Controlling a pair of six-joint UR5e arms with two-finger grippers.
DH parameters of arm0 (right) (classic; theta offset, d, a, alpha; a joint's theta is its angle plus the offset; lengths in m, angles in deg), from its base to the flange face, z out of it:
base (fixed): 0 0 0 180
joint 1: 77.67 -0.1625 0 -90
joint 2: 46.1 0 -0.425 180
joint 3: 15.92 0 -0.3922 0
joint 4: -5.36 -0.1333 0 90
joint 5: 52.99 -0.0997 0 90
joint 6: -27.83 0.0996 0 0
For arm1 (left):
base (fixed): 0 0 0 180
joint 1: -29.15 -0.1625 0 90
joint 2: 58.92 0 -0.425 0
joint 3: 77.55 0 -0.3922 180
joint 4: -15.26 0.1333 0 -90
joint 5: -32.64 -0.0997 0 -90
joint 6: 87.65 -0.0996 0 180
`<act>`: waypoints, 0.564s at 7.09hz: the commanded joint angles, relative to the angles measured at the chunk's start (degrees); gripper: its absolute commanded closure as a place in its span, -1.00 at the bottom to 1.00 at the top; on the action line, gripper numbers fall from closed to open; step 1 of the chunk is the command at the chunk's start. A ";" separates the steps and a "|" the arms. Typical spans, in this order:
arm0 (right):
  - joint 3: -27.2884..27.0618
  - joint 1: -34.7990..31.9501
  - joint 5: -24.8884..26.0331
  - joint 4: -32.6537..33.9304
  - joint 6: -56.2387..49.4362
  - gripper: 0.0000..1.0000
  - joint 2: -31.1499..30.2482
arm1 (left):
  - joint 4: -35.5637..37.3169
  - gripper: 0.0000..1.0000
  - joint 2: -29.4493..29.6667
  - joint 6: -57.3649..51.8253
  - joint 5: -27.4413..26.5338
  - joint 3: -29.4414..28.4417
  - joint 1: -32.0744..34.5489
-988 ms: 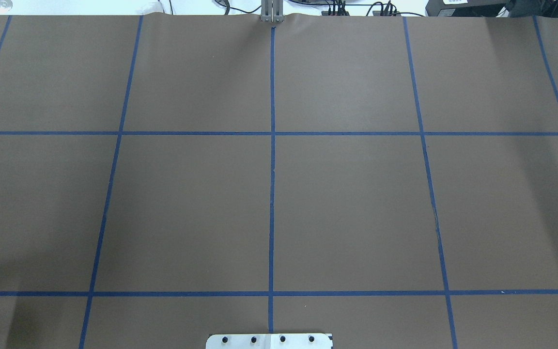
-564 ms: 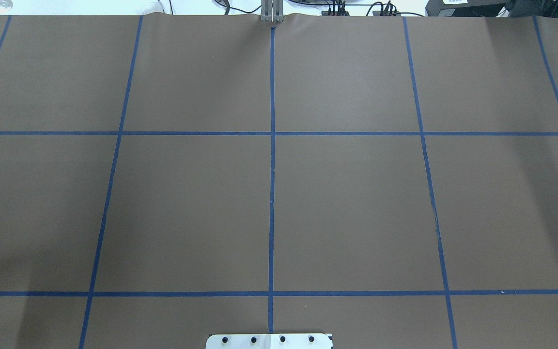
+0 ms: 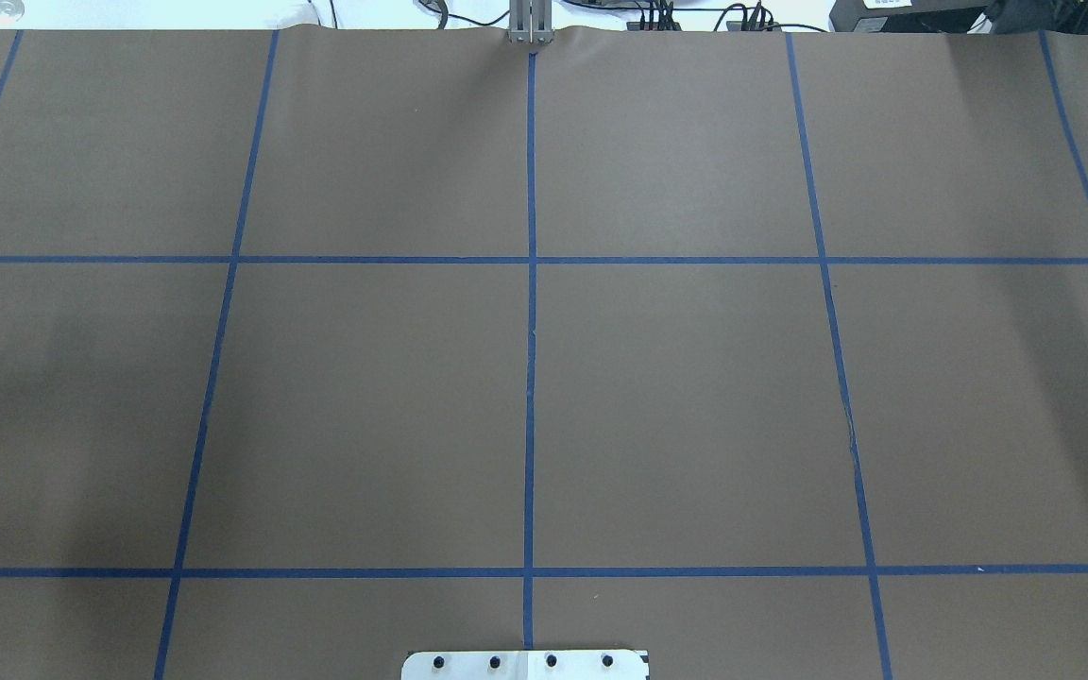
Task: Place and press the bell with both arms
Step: 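Lower the bell with the left gripper onto the table center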
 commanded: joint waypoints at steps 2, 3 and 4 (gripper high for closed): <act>0.23 0.30 -0.15 0.00 0.10 -1.00 0.17 | -7.56 1.00 14.51 -14.12 -8.37 -2.08 5.34; -0.03 0.30 -0.24 0.00 0.10 -1.00 0.17 | -14.38 1.00 18.82 -18.08 -10.92 -5.83 5.25; 0.23 0.30 -0.16 0.00 0.10 -1.00 0.26 | -20.28 1.00 23.74 -23.60 -12.16 -8.04 5.08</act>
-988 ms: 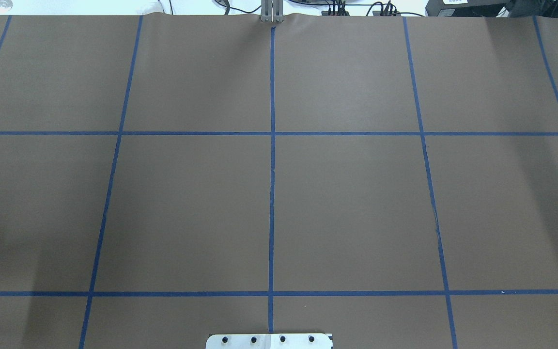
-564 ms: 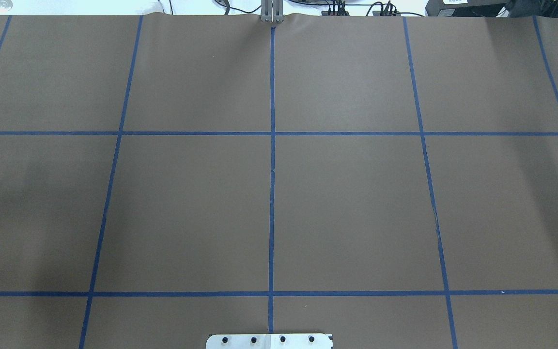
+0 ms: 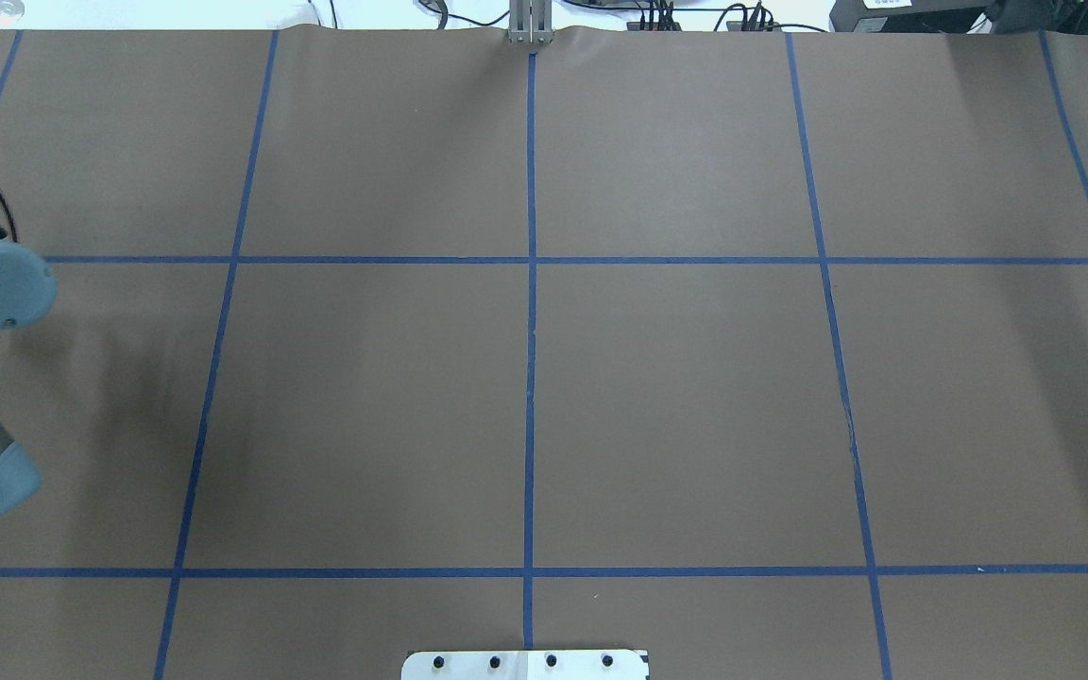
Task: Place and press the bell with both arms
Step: 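Lower the bell with the left gripper onto the table center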
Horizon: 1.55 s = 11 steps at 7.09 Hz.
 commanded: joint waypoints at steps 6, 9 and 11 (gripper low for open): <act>0.81 0.18 0.02 0.27 0.00 -1.00 0.60 | -38.63 1.00 27.12 -32.87 -8.15 -11.67 -20.80; 1.33 0.27 -0.34 0.44 0.09 -1.00 0.51 | -56.82 1.00 36.69 -44.84 -6.78 -24.25 -24.58; 1.77 0.27 -0.34 0.44 0.09 -1.00 0.33 | -57.13 1.00 40.15 -45.46 -5.29 -26.23 -26.26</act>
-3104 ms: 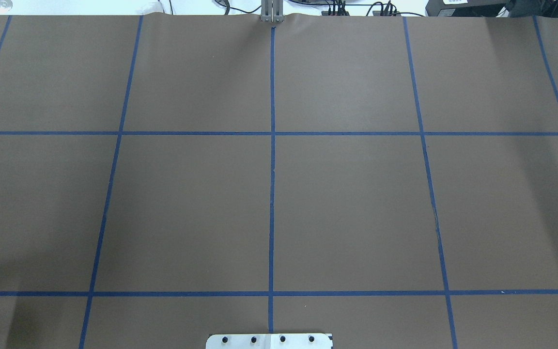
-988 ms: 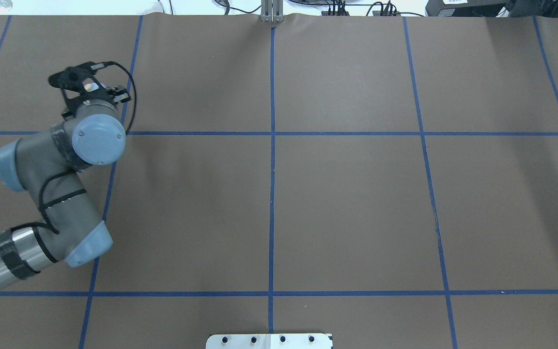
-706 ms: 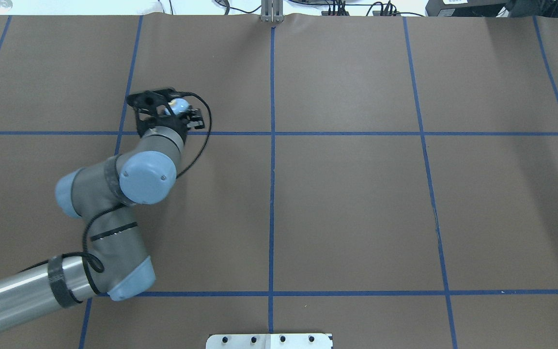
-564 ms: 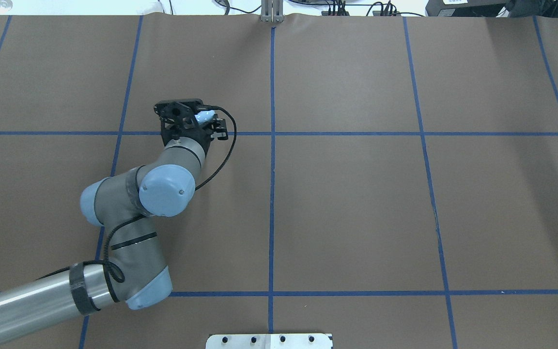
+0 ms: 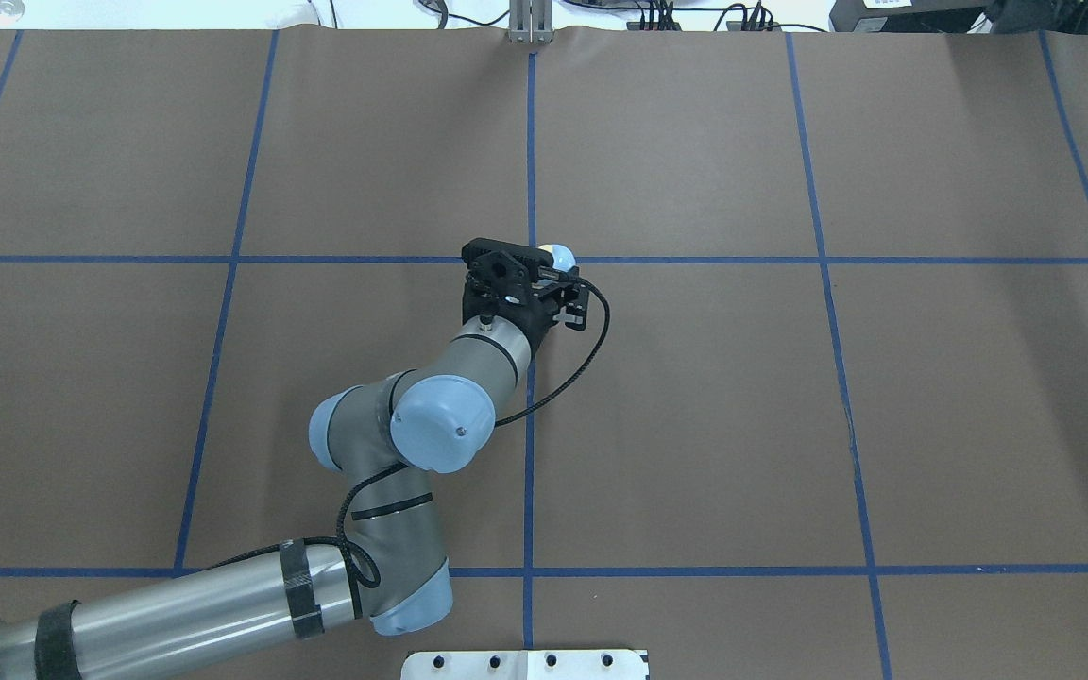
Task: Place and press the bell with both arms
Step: 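Lower the bell with the left gripper onto the table center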
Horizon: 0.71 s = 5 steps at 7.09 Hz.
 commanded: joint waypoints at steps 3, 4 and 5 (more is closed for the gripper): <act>0.42 0.00 -0.07 0.10 0.01 -1.00 -0.33 | -1.51 1.00 3.13 -6.71 1.95 -3.75 -1.36; 0.59 0.00 -0.07 0.10 0.01 -1.00 -0.33 | -1.95 1.00 3.40 -9.42 1.95 -5.50 -1.54; 0.85 0.00 -0.07 0.01 0.01 -1.00 -0.24 | -2.65 1.00 3.40 -9.71 1.86 -6.48 -1.97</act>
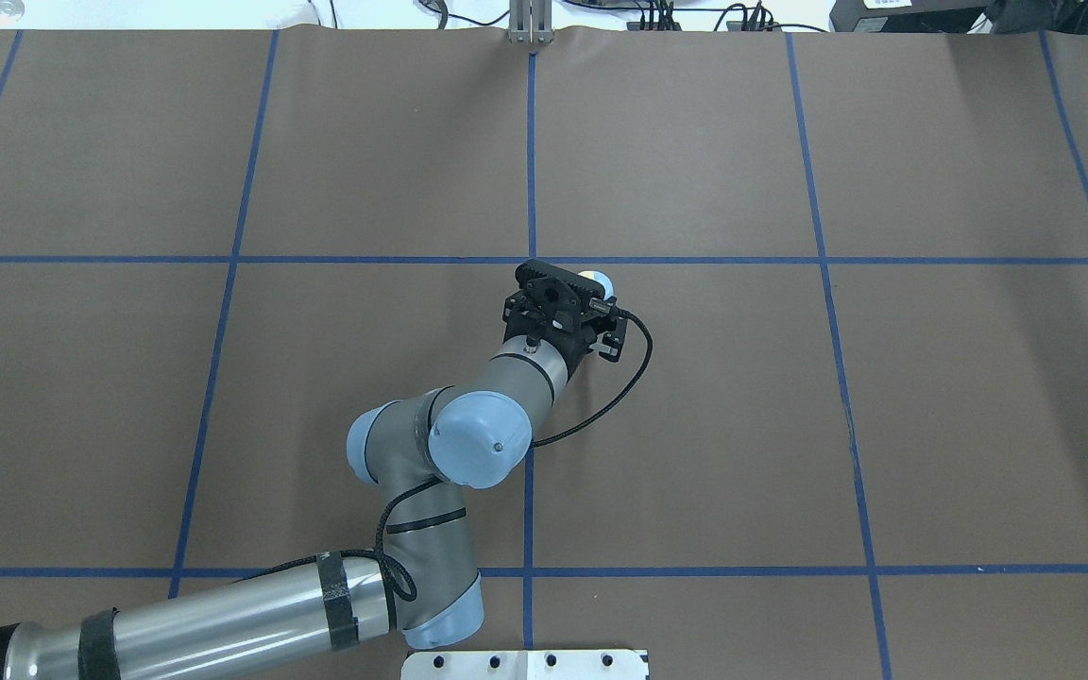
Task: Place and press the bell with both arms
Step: 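Lower the bell with the left gripper onto the table center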
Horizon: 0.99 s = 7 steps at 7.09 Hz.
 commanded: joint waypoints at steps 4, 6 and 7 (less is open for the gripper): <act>0.36 0.00 0.00 -0.07 0.00 -1.00 0.15 | -0.69 -0.14 0.26 -1.24 -0.41 -2.43 -0.75; 0.36 0.00 0.08 -0.07 0.00 -1.00 0.24 | -0.78 -0.98 0.61 -1.06 -0.58 -2.08 -0.93; 0.36 0.00 0.08 -0.16 0.00 -1.00 0.32 | -0.69 -0.99 1.57 -0.89 -0.67 -2.25 -0.93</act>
